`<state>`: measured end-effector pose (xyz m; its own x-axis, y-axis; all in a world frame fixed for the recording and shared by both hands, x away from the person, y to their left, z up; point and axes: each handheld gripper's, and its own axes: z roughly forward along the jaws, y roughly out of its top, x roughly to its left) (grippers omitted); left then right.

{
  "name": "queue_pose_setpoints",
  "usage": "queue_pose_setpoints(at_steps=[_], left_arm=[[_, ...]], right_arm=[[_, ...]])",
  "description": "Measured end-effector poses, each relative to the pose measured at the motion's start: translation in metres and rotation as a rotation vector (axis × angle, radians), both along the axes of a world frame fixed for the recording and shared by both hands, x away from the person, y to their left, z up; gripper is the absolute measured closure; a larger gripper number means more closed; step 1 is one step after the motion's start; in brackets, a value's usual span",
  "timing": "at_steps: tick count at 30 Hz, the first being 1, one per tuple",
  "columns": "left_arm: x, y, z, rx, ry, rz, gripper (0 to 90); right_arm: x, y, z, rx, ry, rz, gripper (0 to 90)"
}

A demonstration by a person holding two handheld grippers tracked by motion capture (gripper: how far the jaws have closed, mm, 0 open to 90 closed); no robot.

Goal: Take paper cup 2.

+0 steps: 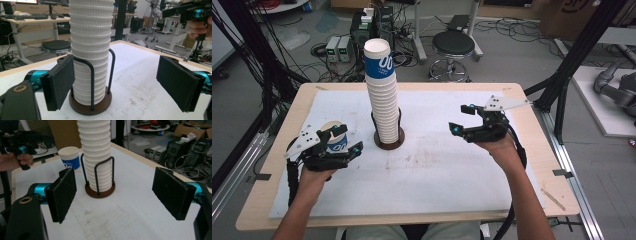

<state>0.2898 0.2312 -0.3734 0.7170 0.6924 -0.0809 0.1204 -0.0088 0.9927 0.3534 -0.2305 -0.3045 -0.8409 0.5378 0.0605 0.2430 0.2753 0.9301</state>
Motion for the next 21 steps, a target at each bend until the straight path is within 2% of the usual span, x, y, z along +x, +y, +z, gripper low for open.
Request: queue_pose_setpoints(at_steps=[5,13,15,21], left_arm=[[0.000,-0.001,0.001,-0.011,-0.010,-0.001,15.3],[0.000,0.000,0.000,-0.018,-0.008,-0.003,15.3],[0.000,0.000,0.000,-0.019,-0.005,-0.005,15.3],[0.000,0.000,-0.001,-0.024,-0.002,-0.009,15.3]], right_arm=[[0.012,0.021,0.022,-0.011,-0.014,0.043,20.1],[0.028,0.047,0.051,0.003,-0.025,0.093,20.1],[0.033,0.054,0.056,0.023,-0.022,0.110,20.1],[0.048,0.075,0.067,0.014,-0.015,0.135,20.1]])
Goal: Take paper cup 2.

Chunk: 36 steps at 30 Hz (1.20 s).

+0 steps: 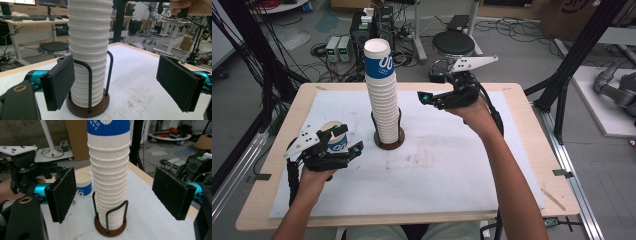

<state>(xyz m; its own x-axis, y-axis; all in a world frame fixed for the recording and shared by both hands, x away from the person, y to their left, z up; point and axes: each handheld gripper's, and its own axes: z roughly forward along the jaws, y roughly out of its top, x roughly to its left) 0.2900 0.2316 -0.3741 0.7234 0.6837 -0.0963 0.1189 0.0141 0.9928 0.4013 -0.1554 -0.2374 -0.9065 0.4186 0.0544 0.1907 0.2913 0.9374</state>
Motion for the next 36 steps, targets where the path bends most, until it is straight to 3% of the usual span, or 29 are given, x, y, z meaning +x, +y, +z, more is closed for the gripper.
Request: queue_pose_setpoints(at_steps=[9,19,29,32,36], left_arm=[[0.000,0.002,0.000,-0.004,-0.001,0.002,15.3],[0.000,0.003,-0.001,-0.005,-0.003,0.000,15.3],[0.000,0.006,-0.001,-0.014,-0.003,0.008,15.3],[0.000,0.006,-0.001,-0.015,-0.004,0.010,15.3],[0.000,0.006,-0.002,-0.017,0.002,0.006,15.3]], right_arm=[[0.020,0.025,0.015,-0.022,0.020,0.028,20.1],[0.035,0.059,0.037,-0.041,0.002,0.057,20.1],[0.049,0.086,0.044,-0.039,0.025,0.074,20.1],[0.050,0.093,0.046,-0.015,0.029,0.086,20.1],[0.053,0.102,0.049,-0.027,0.025,0.087,20.1]])
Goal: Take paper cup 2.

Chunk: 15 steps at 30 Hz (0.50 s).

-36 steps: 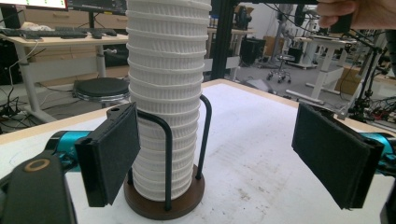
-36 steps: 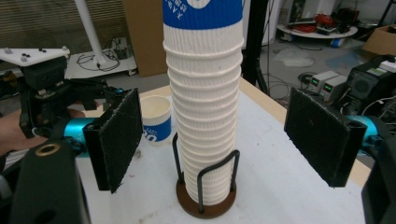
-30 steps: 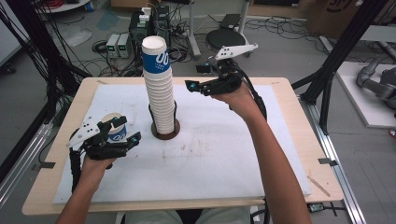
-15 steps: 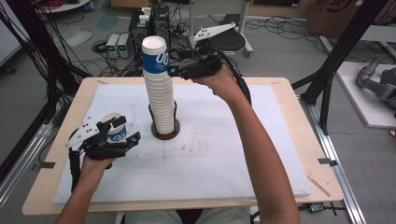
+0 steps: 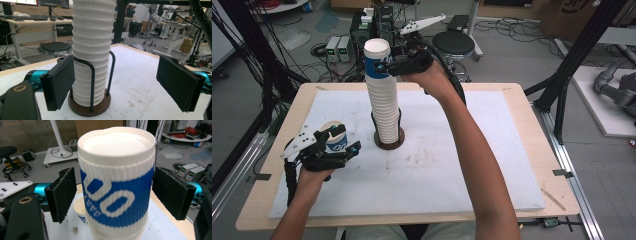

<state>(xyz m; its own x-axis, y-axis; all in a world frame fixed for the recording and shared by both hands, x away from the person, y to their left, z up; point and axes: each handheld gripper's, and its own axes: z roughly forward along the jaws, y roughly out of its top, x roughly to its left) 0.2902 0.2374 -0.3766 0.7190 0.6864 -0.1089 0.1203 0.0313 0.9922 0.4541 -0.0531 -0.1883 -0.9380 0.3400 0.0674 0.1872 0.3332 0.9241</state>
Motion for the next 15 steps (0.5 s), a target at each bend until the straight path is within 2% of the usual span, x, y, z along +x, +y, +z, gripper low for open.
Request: queue_pose_setpoints(at_steps=[8,15], left_arm=[[-0.0003,-0.0001,-0.0006,0.000,0.004,0.000,15.3],[0.0000,-0.0013,-0.0010,0.003,0.006,-0.002,15.3]], right_arm=[[0.0044,0.0029,0.0012,0.014,0.009,0.007,25.5],[0.0033,0.0025,0.0041,0.005,-0.004,0.003,26.9]])
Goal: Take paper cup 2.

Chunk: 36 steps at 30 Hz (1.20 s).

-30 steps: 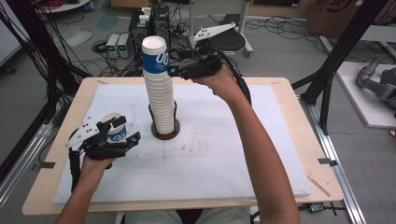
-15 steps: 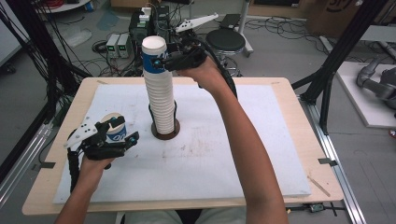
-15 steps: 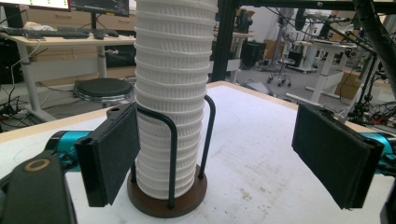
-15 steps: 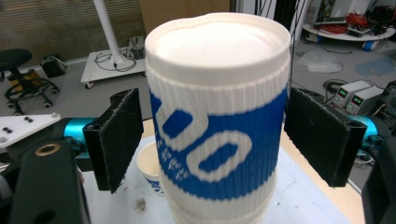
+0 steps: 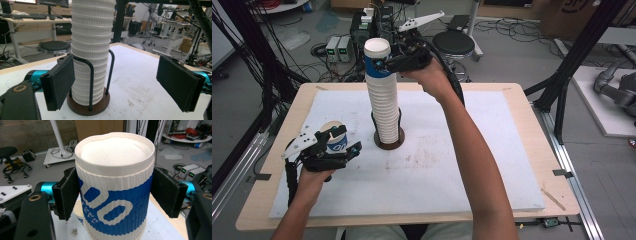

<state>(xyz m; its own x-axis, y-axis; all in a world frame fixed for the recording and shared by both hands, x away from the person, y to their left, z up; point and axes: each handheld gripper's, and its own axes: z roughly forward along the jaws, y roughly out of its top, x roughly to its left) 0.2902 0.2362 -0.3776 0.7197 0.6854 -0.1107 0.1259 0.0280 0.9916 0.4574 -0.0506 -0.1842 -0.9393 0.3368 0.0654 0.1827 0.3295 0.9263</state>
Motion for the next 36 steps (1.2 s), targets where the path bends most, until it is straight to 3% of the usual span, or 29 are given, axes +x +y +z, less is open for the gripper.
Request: queue_pose_setpoints(at_steps=[5,13,21,36], left_arm=[[0.000,-0.001,0.000,0.002,0.001,-0.007,15.3],[-0.001,-0.001,0.000,-0.004,0.002,-0.009,15.3],[0.000,-0.004,-0.001,-0.007,0.005,-0.014,15.3],[0.000,-0.004,-0.003,-0.005,0.009,-0.020,15.3]], right_arm=[[-0.002,0.001,0.007,-0.005,-0.015,-0.006,27.7],[-0.006,-0.008,0.028,0.082,-0.043,-0.019,28.2],[-0.011,-0.016,0.042,0.133,-0.054,-0.041,28.2],[-0.019,-0.035,0.057,0.170,-0.082,-0.062,28.2]])
